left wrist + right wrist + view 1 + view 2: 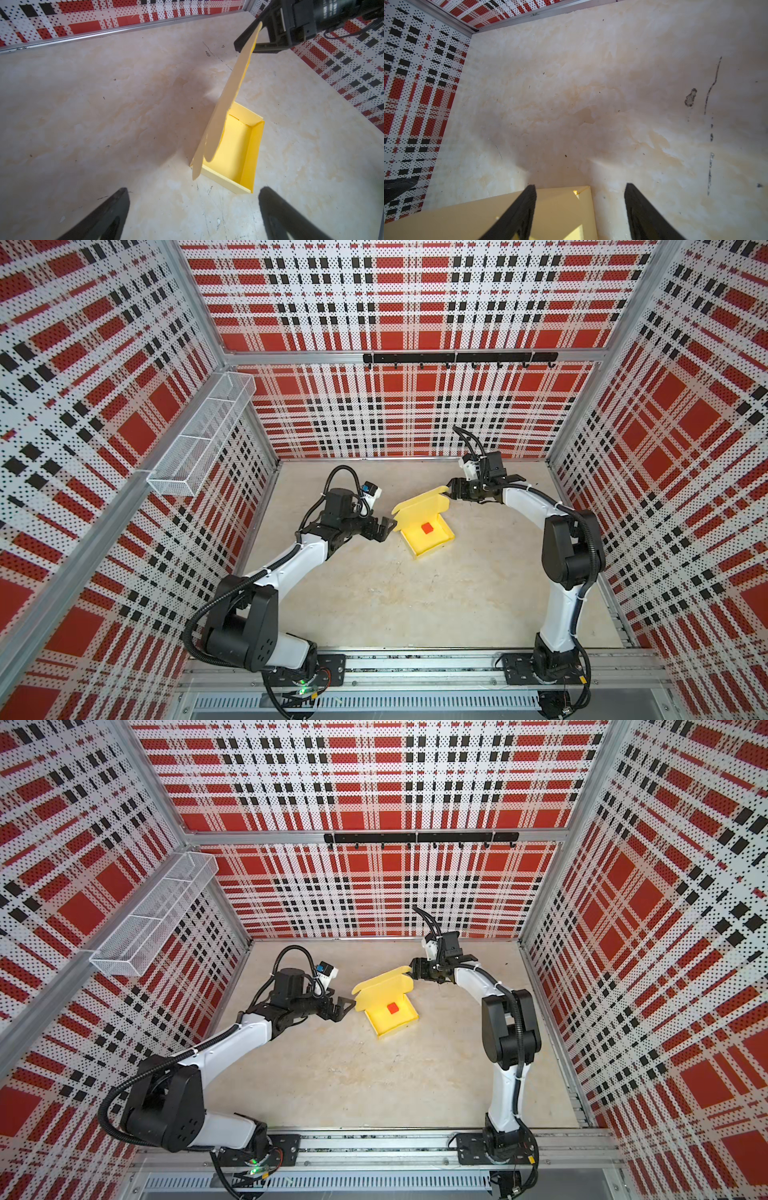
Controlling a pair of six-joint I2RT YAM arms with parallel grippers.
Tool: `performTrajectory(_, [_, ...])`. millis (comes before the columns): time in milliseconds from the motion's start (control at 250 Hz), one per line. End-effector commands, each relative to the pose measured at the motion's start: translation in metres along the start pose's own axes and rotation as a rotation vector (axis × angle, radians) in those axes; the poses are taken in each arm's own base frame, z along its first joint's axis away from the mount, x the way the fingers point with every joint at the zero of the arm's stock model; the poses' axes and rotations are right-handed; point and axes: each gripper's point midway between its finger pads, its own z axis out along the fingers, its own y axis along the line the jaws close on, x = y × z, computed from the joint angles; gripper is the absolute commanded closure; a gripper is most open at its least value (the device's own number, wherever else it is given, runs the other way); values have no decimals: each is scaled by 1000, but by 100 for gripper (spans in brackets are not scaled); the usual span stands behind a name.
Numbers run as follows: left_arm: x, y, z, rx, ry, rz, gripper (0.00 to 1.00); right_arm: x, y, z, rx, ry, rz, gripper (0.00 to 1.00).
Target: Fold the paper box
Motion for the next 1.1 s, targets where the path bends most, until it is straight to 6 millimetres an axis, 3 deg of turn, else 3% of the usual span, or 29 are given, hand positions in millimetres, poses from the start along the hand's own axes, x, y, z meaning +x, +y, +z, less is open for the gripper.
performTrajectory(0, [-11,-3,2,6,-28,21,1,5,5,-1,-20,-4,-16,31])
performTrajectory(496, [-12,4,5,17,-26,29,1,32,9,-11,-21,6,-9,32])
performTrajectory(528, [-13,17,1,-12,-31,6,0,33,12,-11,-27,4,-14,32])
performTrajectory(608, [-7,25,-1,-39,-26,-32,0,34,17,-10,-32,2,-22,32])
performTrajectory(860, [1,32,3,-40,-18,-80,20,45,26,-11,-44,-8,-15,32])
performTrajectory(1096, [12,18,5,-6,-6,-45,21,50,34,-15,-48,-12,-19,33])
